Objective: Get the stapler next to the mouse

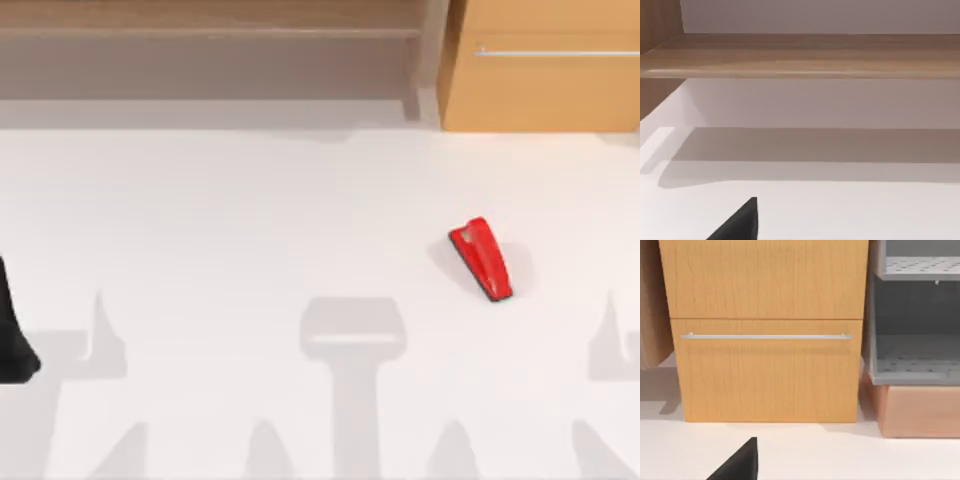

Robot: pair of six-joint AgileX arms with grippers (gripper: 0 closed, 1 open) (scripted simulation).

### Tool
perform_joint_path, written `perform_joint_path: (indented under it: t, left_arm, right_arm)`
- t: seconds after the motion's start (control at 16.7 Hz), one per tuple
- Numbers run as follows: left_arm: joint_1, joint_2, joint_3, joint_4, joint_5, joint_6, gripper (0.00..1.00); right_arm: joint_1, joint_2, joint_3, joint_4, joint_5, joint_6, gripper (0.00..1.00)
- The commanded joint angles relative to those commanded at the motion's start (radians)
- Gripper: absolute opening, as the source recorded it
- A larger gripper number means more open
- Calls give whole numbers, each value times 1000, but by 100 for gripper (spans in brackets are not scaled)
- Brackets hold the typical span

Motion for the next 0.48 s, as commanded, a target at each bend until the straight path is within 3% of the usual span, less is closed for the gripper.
perform_joint_path:
  t: [0.24, 0.48]
  left_arm:
    - [0, 0, 0, 0, 0, 0, 100]
    - [0, 0, 0, 0, 0, 0, 100]
  right_arm:
    - [6, 30, 30, -20, 1, 0, 100]
    - [45, 218, 212, -134, 4, 2, 100]
